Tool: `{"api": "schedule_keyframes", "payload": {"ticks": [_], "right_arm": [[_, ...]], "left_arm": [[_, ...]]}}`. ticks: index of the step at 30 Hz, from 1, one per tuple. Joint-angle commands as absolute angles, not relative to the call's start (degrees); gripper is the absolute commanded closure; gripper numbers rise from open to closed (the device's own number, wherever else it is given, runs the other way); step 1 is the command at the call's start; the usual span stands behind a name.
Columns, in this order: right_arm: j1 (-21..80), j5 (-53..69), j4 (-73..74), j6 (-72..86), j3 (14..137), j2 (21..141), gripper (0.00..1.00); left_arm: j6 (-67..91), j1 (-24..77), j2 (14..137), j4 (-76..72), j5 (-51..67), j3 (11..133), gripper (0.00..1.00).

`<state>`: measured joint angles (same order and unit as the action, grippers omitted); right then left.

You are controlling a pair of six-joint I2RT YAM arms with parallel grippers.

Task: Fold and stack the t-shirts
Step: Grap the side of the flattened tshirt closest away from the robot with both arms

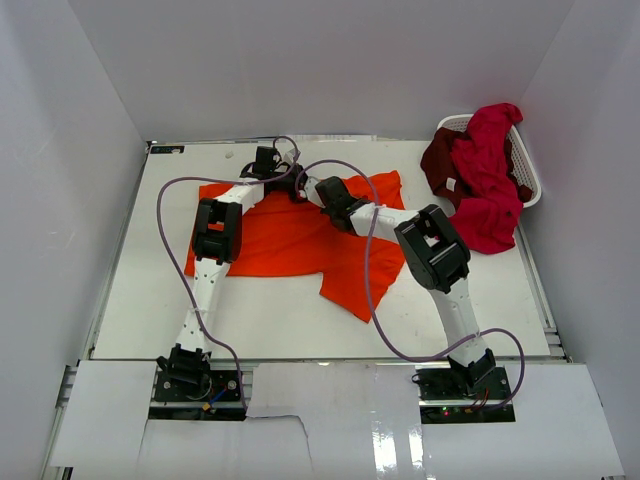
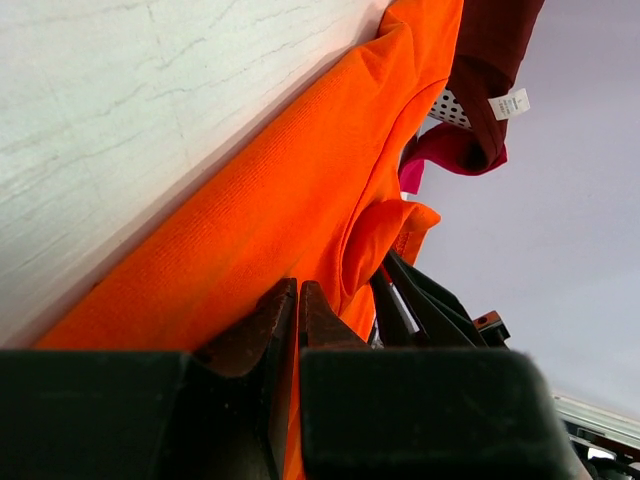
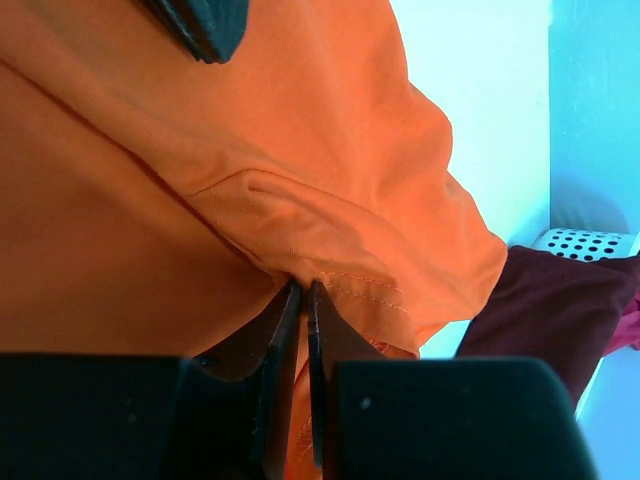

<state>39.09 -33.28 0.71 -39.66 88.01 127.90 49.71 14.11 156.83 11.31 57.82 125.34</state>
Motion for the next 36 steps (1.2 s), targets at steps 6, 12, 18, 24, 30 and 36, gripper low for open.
{"api": "schedule_keyframes", "payload": {"ticks": [6,12,18,24,30,36], "right_arm": [[38.7,-30.8,3.6,-36.3,91.2,126.8,0.92],[38.7,-23.8,12.7,-30.9,94.4,125.0,0.92],[38.7,-20.0,18.5,-28.1,96.3,123.0,0.92],[38.7,-18.4,20.9,-26.9,96.8,121.8,0.92],[38.7,-17.1,22.8,-26.2,98.1,121.1,0.92],[38.8,-13.0,28.5,-23.1,102.2,122.2,0.92]], "left_arm": [[49.6,14.9,154.0,14.5,57.1,123.7,0.83],[49.5,14.9,153.9,14.7,57.0,123.8,0.83],[49.2,15.0,153.8,15.0,56.8,123.8,0.84],[49.0,15.0,153.5,15.4,56.4,123.7,0.84],[48.6,15.1,153.5,15.9,56.3,123.9,0.84],[48.3,15.1,153.4,16.3,56.2,123.9,0.84]]}}
